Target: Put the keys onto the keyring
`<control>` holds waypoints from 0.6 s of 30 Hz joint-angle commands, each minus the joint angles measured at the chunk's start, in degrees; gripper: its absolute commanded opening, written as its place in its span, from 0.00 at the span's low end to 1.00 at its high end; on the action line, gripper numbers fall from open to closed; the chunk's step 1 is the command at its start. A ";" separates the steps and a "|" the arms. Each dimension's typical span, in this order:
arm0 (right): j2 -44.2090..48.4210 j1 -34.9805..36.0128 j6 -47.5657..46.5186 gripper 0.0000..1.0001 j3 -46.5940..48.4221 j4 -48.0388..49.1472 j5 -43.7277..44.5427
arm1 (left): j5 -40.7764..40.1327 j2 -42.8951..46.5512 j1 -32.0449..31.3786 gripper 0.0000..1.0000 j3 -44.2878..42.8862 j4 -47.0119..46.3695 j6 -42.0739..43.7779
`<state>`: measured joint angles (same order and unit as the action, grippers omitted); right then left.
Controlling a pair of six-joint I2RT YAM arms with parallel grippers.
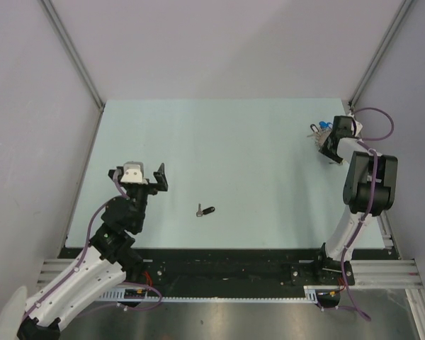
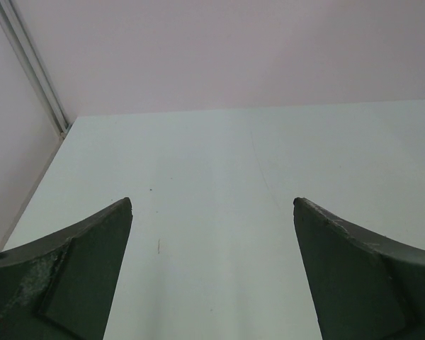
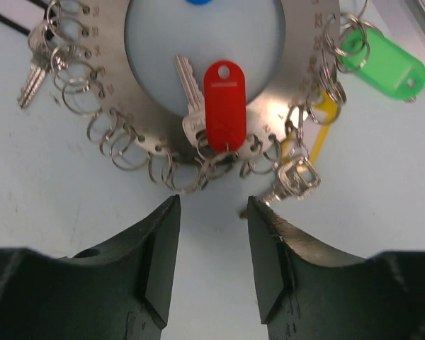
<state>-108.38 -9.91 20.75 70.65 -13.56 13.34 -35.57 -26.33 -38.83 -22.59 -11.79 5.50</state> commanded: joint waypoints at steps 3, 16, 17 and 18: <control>-6.57 -0.37 -0.19 0.45 8.00 2.14 3.62 | 0.15 -0.22 0.24 1.00 0.09 -2.18 2.50; -11.07 0.94 -0.80 0.06 13.90 -5.41 6.26 | 0.15 -0.31 0.24 1.00 0.18 -1.66 3.12; -10.46 1.30 -1.24 0.02 13.81 -6.03 6.17 | 0.24 -0.22 0.24 1.00 0.09 -1.57 2.94; -9.49 2.52 -2.37 0.00 12.77 -6.56 6.08 | 0.24 0.04 0.24 1.00 0.09 -1.31 2.94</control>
<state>-119.52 -9.56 20.40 83.24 -15.09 17.54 -35.40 -26.63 -38.83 -22.24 -11.86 7.57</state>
